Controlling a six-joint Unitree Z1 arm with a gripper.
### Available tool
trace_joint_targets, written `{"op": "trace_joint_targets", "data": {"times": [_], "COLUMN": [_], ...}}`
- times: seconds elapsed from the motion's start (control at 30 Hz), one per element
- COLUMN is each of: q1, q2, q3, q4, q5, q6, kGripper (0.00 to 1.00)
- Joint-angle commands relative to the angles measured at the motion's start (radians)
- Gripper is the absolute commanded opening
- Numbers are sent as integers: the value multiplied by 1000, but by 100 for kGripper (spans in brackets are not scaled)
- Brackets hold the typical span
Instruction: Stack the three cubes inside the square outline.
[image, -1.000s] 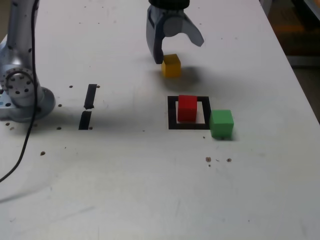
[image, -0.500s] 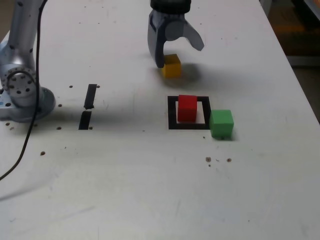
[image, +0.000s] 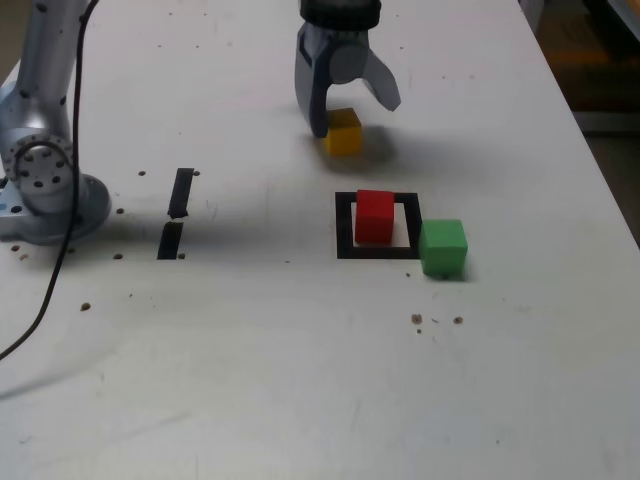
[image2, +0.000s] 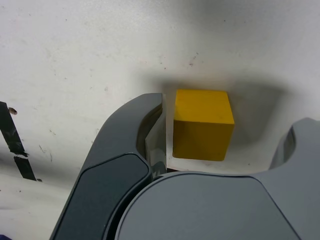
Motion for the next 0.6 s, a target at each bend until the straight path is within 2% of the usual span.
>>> {"op": "trace_joint_targets", "data": {"times": [0.0,0.33,0.57], "q1": [2,-2,-9], "q2": [-6,-23,-24], "q3": [0,-2,-1], "q4": [-3,-51,-66], "q5": [0,-8,-22], "q6": [2,3,12], "kGripper": [73,37,26]}}
